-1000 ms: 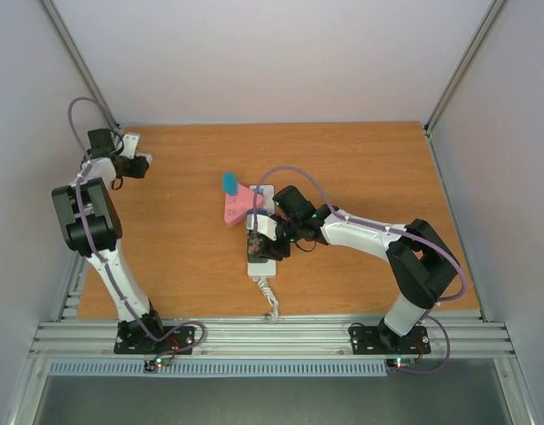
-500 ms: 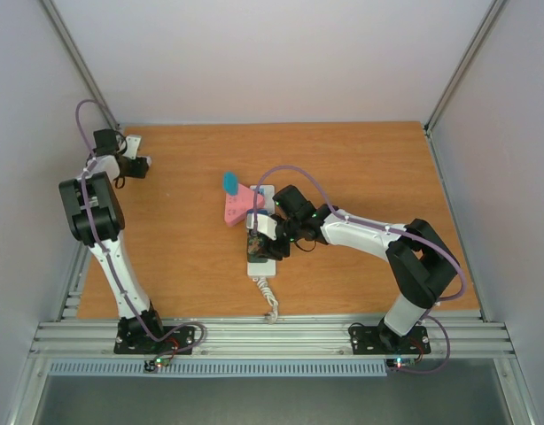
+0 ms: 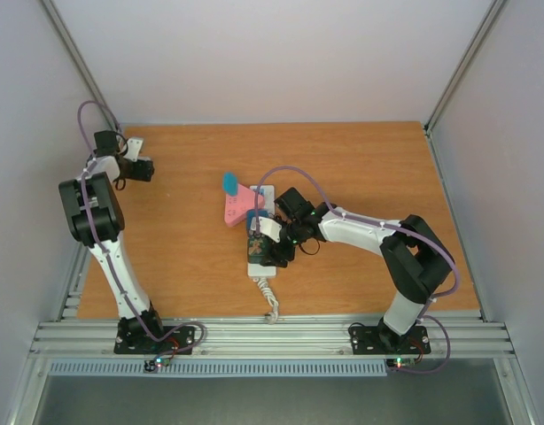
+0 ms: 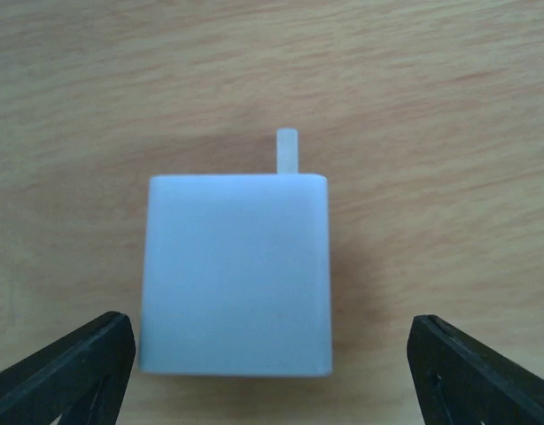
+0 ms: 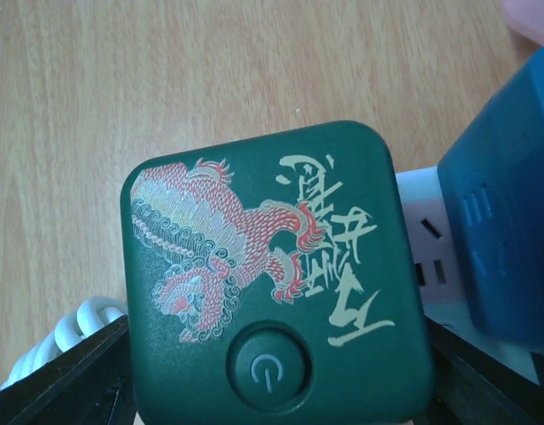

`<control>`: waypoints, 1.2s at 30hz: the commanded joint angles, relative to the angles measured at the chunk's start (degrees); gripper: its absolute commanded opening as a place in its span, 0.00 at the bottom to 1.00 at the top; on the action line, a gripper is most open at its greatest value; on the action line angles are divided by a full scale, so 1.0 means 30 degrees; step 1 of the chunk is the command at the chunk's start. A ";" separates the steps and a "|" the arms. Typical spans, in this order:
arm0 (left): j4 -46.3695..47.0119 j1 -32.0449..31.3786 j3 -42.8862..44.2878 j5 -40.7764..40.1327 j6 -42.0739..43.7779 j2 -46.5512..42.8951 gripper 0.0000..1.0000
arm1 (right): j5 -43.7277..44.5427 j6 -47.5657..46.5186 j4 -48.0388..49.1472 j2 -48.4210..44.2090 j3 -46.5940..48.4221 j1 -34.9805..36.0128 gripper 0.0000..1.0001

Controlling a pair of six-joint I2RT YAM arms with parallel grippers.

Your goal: Pull the plug off the socket

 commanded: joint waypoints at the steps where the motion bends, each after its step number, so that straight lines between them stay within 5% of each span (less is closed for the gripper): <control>1: -0.0351 0.0067 -0.0485 0.0798 0.0635 -0.2013 0.91 | -0.0843 0.0789 -0.2011 0.0085 0.0222 0.0120 0.79; 3: -0.0265 0.0066 -0.0988 0.1025 0.0767 -0.2816 0.99 | -0.0986 0.0837 -0.2130 -0.0021 0.0472 0.0123 0.79; 17: 0.1117 0.0065 -0.3757 0.3461 -0.0436 -0.9087 1.00 | -0.1442 0.1283 -0.2288 -0.1690 0.0994 -0.0652 0.93; 25: -0.5816 -0.0188 -0.1782 0.8126 0.3729 -0.9988 1.00 | -0.3049 0.1559 -0.2052 -0.3304 0.0312 -0.2346 0.91; 36: -0.9655 -0.4403 -0.6184 0.9301 0.9646 -1.4532 1.00 | -0.6665 0.4839 -0.1062 -0.4978 -0.0621 -0.4893 0.85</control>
